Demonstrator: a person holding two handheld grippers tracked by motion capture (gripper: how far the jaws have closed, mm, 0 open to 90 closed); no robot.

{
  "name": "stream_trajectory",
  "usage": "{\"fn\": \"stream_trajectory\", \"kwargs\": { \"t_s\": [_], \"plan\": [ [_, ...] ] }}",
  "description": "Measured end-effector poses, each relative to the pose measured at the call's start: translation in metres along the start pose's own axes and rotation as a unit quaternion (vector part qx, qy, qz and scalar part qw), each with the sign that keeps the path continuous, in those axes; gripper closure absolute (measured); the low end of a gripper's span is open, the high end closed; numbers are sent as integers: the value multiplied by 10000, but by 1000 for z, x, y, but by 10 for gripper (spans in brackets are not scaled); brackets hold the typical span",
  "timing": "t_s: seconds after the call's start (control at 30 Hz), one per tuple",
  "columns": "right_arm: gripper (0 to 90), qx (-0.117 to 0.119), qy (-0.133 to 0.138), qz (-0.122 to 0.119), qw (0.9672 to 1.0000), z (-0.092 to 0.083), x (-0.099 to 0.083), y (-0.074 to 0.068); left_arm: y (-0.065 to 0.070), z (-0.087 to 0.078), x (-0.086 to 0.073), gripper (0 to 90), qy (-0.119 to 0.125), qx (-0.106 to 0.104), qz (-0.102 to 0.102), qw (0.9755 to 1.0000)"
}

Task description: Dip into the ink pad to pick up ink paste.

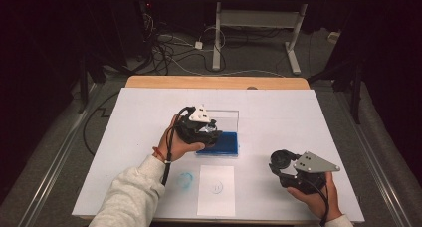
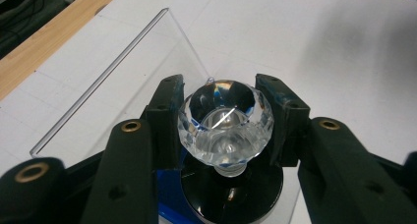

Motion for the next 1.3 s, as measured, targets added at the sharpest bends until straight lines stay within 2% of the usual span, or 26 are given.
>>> {"fn": "stream_trajectory", "kwargs": {
  "t_s": [0.2,0.47,0.67,0.73,0.8,1.0,1.13,1.3],
  "plan": [
    [387,-54,-34,29,10000,0,-2,1,-1,13,-6,546,47,27,-28,10000],
    [387,-67,-57,9,10000,0,-3,0,-3,31,-17,546,-43,20,-138,9999],
    [387,-29,-77,-33,10000,1,-3,-1,-3,35,-25,546,-135,-5,-140,9998],
    [387,-27,-85,-28,10000,2,-3,-1,-4,36,-27,546,-157,77,-114,9998],
    [387,-12,-84,-40,10000,2,-3,-2,-4,37,-29,546,-174,68,-95,9998],
    [387,14,-92,-87,9999,3,-3,-4,-7,37,-28,546,-40,75,-83,9999],
    [387,29,-115,-105,9999,3,-4,-5,-9,39,-29,546,-27,46,-128,9999],
    [387,47,-122,-107,9999,3,-4,-6,-11,36,-34,546,-110,21,-33,9999]
  ]
}}
Point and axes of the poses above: each handheld gripper's, and its own axes: z roughly forward along the jaws, x roughly out of its top, y roughly to its right, the point moved 9 cm from there along z, roughly forward along the jaws, and after that the axes turned 2 degrees about x, right-handed, at the moved point
